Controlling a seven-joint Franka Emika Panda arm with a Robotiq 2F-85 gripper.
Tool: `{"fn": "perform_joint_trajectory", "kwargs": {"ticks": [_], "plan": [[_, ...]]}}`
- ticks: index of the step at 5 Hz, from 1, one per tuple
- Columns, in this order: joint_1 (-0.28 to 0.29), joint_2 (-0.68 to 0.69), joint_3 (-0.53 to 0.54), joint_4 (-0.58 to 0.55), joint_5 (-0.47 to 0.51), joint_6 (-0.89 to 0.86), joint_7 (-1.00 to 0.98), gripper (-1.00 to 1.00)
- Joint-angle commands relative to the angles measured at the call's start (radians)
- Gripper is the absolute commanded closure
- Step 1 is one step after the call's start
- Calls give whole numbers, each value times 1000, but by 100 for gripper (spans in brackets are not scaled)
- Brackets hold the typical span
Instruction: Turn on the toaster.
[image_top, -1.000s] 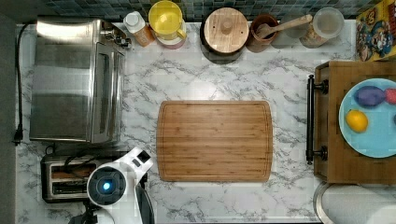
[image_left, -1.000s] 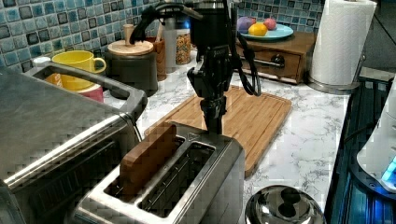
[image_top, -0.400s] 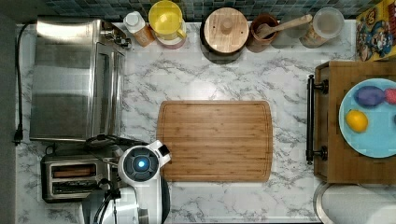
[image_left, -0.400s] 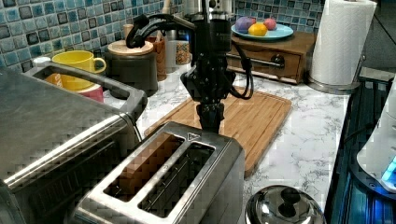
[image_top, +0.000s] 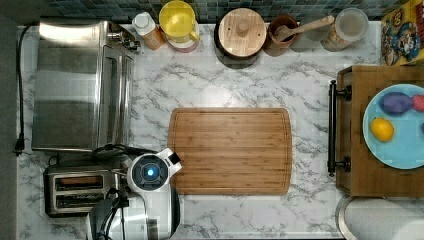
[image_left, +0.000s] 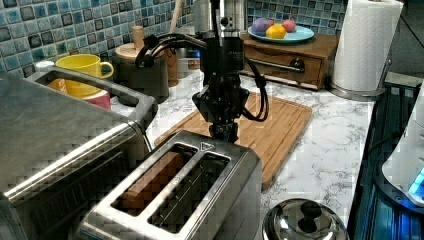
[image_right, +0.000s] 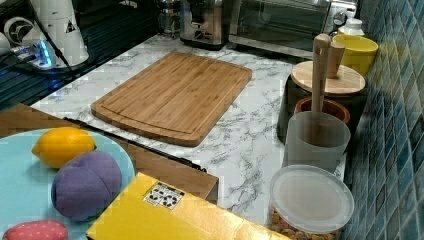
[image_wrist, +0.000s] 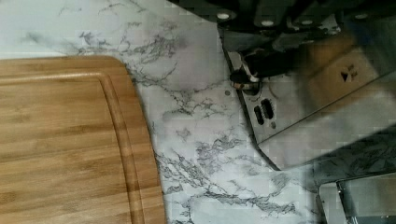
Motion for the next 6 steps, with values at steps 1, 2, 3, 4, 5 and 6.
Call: {"fn": "perform_joint_trajectory", "kwargs": {"ticks": [1,2,3,4,5,6], "plan": [[98,87,107,-99,40,100,-18,100],[123,160,134,-105,45,125,-13,100],[141,172,154,-130,44,167,0,100],[134,97,146,-148,45,168,2,100],[136,97,144,-147,45,168,2,100],[162,97,118,-147,45,168,2,100]]}}
